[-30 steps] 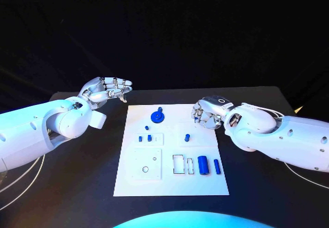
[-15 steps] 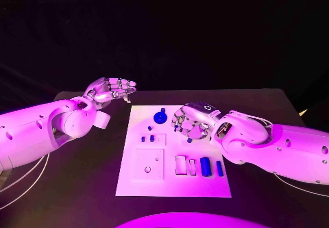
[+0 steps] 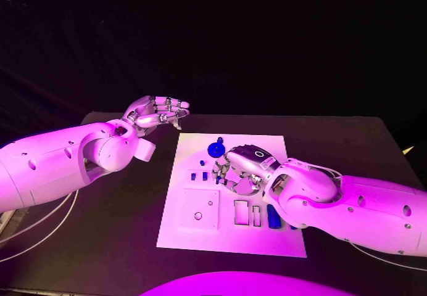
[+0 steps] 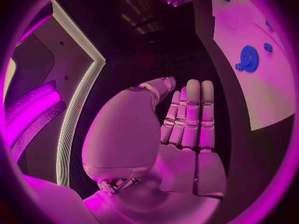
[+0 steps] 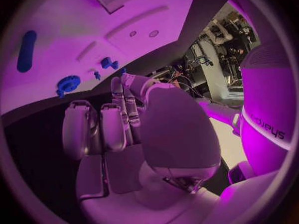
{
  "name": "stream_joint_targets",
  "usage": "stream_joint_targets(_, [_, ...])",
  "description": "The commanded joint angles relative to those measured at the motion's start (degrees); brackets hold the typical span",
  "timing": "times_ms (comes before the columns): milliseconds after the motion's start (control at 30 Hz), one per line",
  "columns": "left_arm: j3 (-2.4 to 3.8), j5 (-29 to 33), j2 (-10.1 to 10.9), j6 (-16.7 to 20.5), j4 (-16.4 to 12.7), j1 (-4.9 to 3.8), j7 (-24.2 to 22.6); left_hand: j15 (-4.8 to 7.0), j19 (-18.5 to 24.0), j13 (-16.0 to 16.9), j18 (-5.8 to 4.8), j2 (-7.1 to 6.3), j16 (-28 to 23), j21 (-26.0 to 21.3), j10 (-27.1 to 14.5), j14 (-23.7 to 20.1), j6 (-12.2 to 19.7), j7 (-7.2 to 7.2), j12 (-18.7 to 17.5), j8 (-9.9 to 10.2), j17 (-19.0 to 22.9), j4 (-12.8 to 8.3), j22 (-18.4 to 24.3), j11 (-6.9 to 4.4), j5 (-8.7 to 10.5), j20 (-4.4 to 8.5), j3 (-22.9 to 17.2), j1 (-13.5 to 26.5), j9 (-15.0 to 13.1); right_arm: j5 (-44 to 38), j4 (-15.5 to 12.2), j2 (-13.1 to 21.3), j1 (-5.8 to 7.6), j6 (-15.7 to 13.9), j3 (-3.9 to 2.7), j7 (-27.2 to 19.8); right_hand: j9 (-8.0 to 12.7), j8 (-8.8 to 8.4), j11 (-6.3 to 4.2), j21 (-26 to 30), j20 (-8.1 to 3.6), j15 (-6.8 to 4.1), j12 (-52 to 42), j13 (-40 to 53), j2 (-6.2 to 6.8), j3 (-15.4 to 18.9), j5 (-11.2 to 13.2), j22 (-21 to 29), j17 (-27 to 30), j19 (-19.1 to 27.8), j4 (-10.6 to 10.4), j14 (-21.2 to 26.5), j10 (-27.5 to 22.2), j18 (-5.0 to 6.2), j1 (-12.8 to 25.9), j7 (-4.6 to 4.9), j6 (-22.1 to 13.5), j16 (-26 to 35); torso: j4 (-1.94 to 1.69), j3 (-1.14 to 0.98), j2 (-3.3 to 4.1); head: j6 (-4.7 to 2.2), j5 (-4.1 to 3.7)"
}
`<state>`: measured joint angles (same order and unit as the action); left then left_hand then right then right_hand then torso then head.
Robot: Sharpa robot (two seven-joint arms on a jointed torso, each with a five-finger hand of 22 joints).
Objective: Assemble the parts on the task board
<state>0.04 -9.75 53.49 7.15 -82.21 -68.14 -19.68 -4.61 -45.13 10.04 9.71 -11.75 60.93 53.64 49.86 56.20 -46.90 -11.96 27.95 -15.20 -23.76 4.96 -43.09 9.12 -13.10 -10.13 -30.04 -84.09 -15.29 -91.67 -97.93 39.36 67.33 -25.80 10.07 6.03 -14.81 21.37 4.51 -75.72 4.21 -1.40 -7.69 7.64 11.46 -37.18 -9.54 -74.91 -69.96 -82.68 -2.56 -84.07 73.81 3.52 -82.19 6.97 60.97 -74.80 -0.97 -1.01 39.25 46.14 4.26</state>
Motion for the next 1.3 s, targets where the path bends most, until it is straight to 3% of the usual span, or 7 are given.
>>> stream_joint_targets(33, [0.01, 0.21, -0.19, 0.47, -0.37, 0.00, -0.89, -0.10, 0.35, -0.08, 0.68, 0.11, -0.30, -0.22, -0.45, -0.29, 0.48, -1.36, 0.15, -0.39, 0.05, -0.31, 0.07, 0.12, 0.10, 0.02, 0.03, 0.46, 0.09, -2.58, 0.75, -0.73, -0.87, 1.56, 0.07, -0.56, -0.06, 0.25, -1.93, -0.24, 0.04, -0.39, -0.06, -0.13, -0.53, 0.05, 0.02, -8.87, -0.05, -0.50, 0.38, -2.43, 2.40, -0.45, 0.22, 0.00, 0.13, -0.25, -0.12, -0.07, 0.03, 0.26, 0.50])
stream_joint_targets(300, [-0.03, 0.23, -0.38, 0.50, -0.65, 0.02, -0.94, -0.11, 0.38, -0.10, 0.69, 0.07, -0.32, -0.24, -0.51, -0.32, 0.54, -1.38, 0.18, -0.41, 0.07, -0.37, 0.08, 0.13, 0.09, 0.00, 0.05, 0.44, 0.10, -4.62, 1.51, -1.83, -3.22, 1.38, 0.15, 0.32, -0.09, 0.23, -1.92, -0.42, 0.05, -0.38, 0.00, -0.12, -0.54, 0.01, 0.04, -8.96, -0.10, -0.58, 0.45, -2.45, 2.40, -0.49, 0.24, 0.02, 0.10, -0.31, -0.05, -0.01, 0.08, 0.66, 1.51])
stream_joint_targets(667, [-0.04, 0.23, -0.64, 0.31, -0.68, 0.02, -0.87, -0.13, 0.39, -0.12, 0.69, 0.05, -0.33, -0.27, -0.60, -0.31, 0.63, -1.39, 0.21, -0.43, 0.09, -0.42, 0.09, 0.15, 0.09, -0.03, 0.09, 0.45, 0.11, -5.85, 2.82, -3.39, -5.19, 1.31, 0.16, 1.45, -0.17, 0.21, -1.90, -0.78, 0.05, -0.36, 0.11, -0.09, -0.56, -0.06, 0.17, -9.15, -0.23, -0.76, 0.60, -2.49, 2.42, -0.56, 0.33, 0.04, 0.06, -0.47, -0.14, 0.04, 0.08, 1.30, 2.34])
stream_joint_targets(1300, [-0.05, 0.20, -0.65, -0.23, -0.64, 0.03, -0.64, -0.16, 0.40, -0.14, 0.69, 0.06, -0.33, -0.30, -0.70, -0.32, 0.72, -1.42, 0.24, -0.46, 0.11, -0.44, 0.10, 0.18, 0.08, -0.06, 0.12, 0.49, 0.11, -7.18, 3.76, -4.40, -5.75, 2.63, 0.22, 2.83, -0.21, 0.20, -1.89, -0.71, 0.06, -0.35, 0.18, -0.07, -0.60, -0.10, 0.25, -9.14, -0.19, -0.72, 0.68, -2.49, 2.42, -0.55, 0.39, 0.06, 0.03, -0.48, -0.08, -0.03, 0.04, 1.69, 2.63])
